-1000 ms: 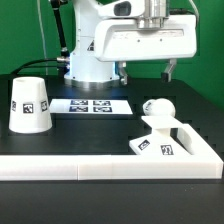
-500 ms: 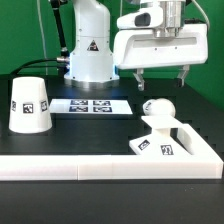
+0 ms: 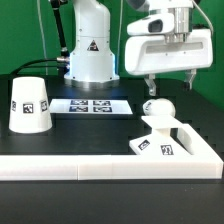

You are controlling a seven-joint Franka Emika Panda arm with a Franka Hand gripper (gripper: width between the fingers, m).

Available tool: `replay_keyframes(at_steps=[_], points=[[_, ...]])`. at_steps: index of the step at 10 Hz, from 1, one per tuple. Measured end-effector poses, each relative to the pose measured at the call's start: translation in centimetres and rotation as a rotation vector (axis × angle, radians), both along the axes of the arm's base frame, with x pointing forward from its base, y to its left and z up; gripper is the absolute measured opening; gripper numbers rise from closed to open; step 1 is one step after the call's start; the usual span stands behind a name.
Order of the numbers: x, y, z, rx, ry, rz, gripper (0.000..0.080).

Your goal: Assemble lamp

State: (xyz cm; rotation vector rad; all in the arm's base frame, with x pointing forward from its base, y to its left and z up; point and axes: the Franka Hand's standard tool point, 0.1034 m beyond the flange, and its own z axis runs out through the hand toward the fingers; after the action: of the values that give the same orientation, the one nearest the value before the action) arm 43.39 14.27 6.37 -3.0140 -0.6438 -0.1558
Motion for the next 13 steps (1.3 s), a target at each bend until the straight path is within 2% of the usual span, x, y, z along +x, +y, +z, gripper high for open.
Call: replay_keyframes(at_steps=[3,7,10,11,13], points=[[-0.5,0.1,-0.1,-0.014,0.062,-0.002,0.0698],[-0.8,-0.7,-0.4,-0.073,0.333,-0.007,0.0698],[-1.3,-0.3,-0.3,-0.134,0.526,-0.003,0.0698],[-1.5,-0.5,-0.2,-0.17,0.597,-0.009,0.0698],[-1.1,-0.6,-0.9,-0.193,0.661,-0.011,0.0698]])
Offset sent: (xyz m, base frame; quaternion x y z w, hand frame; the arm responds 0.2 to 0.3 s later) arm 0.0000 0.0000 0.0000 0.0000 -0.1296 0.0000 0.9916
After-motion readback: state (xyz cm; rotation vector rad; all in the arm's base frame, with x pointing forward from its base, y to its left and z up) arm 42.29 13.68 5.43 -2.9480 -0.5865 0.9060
